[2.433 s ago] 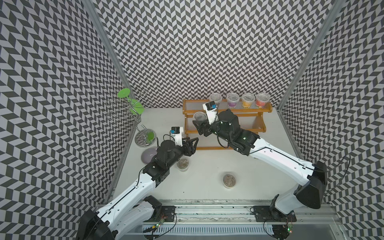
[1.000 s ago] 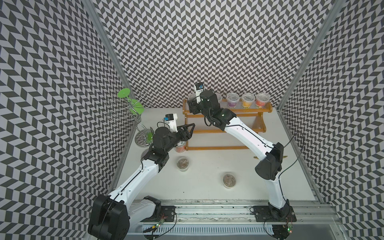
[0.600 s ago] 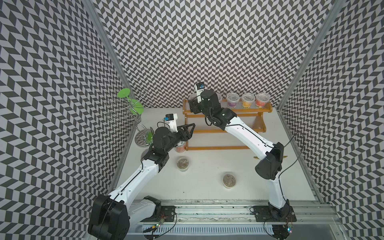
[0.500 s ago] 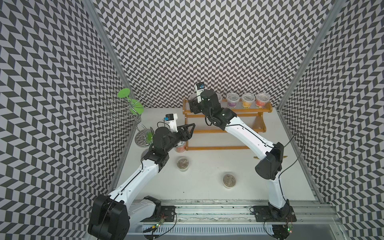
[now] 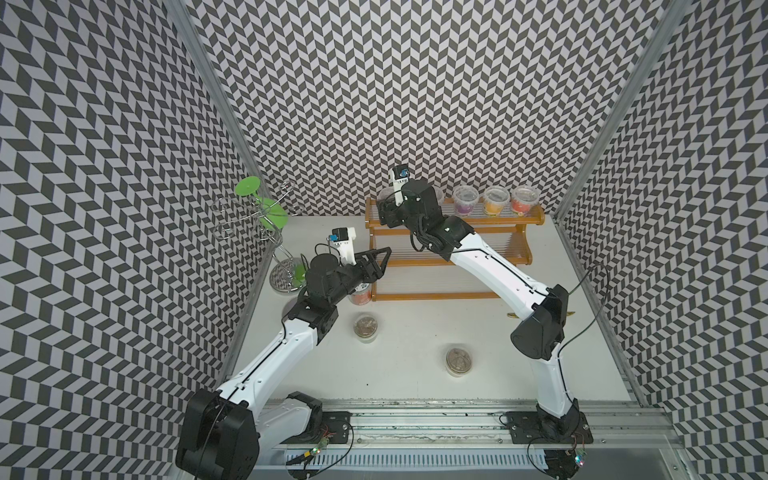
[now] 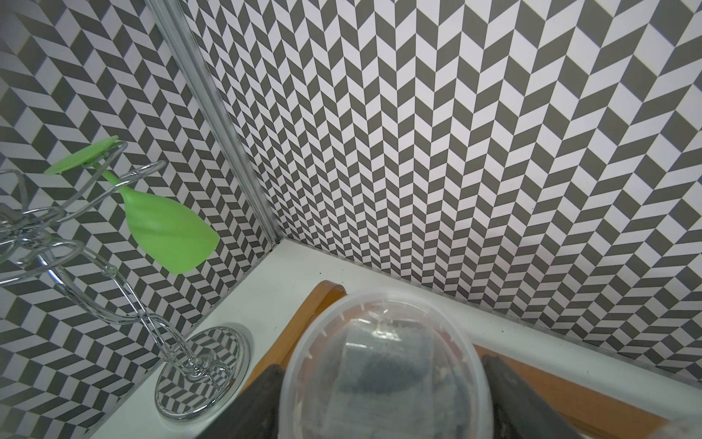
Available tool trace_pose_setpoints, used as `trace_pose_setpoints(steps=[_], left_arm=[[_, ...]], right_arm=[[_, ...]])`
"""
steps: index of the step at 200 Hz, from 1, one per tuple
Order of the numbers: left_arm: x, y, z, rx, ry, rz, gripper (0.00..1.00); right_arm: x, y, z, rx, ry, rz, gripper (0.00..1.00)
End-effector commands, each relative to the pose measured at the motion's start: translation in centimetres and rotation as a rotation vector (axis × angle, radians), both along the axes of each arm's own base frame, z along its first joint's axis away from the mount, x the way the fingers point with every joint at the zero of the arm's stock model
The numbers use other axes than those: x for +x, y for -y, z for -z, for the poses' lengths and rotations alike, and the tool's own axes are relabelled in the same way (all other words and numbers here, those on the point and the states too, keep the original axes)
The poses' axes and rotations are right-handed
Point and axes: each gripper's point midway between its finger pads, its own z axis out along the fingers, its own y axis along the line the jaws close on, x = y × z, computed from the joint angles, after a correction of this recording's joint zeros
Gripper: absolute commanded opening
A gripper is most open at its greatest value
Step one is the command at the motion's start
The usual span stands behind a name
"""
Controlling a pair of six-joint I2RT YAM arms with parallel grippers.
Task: Place the seed container on the shelf
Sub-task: Place the seed jar on the shelf.
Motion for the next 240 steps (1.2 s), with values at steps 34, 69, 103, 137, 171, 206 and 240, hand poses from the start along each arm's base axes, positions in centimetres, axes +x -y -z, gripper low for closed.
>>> trace_pose_setpoints(steps=[34, 69, 103, 137, 171, 206, 240], left_arm=[[0.2, -0.1, -2.2, -0.013, 0.052, 0.002, 0.63], [0.1, -0.1, -2.1, 0.006, 0.053, 0.003, 0.64], [-0.4, 0.3, -1.8, 0.013, 0.050, 0.038, 0.64], [-0.6, 0.3, -2.2, 0.018, 0.068, 0.045, 0.64], [-0.8, 0.5, -2.3, 0.017, 0.068, 0.061, 0.64], [-2.3, 1.6, -2.7, 0.013, 0.076, 0.157, 0.65], [-3.3, 1.5, -2.1, 0.029, 0.081, 0.175, 0.67]], right_arm=[[-1.7, 1.0, -5.4, 0.072, 0.081, -0.033, 0.84], [-2.7, 1.1, -6.4, 0.079, 0.102, -0.072, 0.89], [-3.5, 1.5, -7.7, 0.071, 0.128, -0.094, 0.91], [-4.9, 2.1, -8.8, 0.086, 0.145, -0.129, 0.93], [-6.8, 3.3, -10.5, 0.121, 0.172, -0.152, 0.94], [-8.7, 7.0, -9.5, 0.106, 0.193, -0.076, 1.00], [-11.8, 10.0, -8.5, 0.143, 0.231, -0.092, 1.00]])
